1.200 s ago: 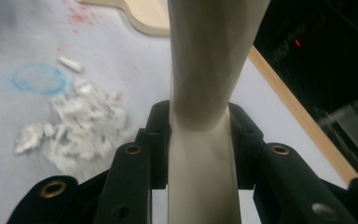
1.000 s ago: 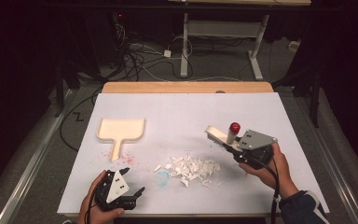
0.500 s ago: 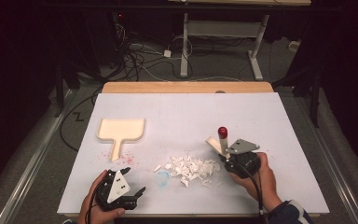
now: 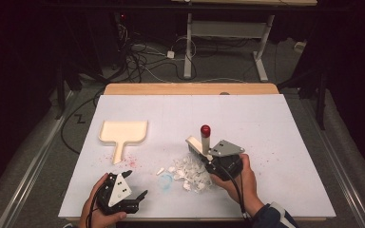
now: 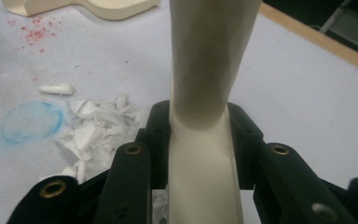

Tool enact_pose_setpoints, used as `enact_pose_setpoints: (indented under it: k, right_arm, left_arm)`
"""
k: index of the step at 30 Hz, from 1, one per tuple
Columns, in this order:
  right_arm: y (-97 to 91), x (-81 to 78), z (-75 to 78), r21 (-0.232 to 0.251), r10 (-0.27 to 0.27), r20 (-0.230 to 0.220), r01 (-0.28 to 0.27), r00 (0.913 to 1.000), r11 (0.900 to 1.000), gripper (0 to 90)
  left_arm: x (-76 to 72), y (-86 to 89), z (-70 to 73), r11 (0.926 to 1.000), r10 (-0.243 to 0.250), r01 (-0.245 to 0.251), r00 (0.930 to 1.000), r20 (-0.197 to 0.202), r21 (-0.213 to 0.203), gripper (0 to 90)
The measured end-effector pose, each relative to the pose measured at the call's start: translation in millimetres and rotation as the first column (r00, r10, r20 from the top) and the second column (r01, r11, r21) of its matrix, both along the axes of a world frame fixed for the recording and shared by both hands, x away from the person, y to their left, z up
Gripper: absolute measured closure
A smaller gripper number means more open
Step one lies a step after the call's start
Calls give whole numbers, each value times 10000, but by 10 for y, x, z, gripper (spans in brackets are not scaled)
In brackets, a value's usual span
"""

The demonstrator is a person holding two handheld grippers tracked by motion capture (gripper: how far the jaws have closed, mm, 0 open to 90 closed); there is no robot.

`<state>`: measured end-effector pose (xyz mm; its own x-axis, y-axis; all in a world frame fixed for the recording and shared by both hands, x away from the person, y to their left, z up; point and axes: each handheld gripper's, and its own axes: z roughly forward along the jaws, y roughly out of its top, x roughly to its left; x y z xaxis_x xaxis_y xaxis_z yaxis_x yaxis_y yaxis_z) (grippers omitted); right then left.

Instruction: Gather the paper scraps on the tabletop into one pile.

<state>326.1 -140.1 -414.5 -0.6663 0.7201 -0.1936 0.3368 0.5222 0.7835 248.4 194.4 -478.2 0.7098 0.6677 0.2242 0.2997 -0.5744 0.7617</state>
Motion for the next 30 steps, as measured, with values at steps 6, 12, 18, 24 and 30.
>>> enact_pose_setpoints:
  k: [6, 12, 18, 24, 30]
  right_arm:
    - [-362, -93, 223, 612, 180, 431, -207, 9989, 9979, 678]
    - [-811, -276, 346, 473, 860, 110, -864, 9962, 9951, 678]
    - [-1175, -543, 336, -13, 1680, -639, -1684, 9837, 9857, 679]
    - [-1346, -732, 301, -991, 2057, -1290, -2190, 9701, 9707, 679]
    - [-1207, -695, 188, -1333, 2355, -1879, -2624, 9535, 9557, 679]
  left_arm:
    - [-3, 3, 1, 10000, 19, -19, 10000, -9, 31, 184]
    - [-3, -5, -1, 10000, 12, -11, 10000, -23, 55, 184]
    - [-3, -22, -5, 9999, -3, 3, 10000, -52, 139, 184]
    - [3, -47, -5, 9998, -35, 36, 10000, -51, 211, 184]
    - [11, -55, -3, 9997, -83, 84, 10000, -51, 248, 184]
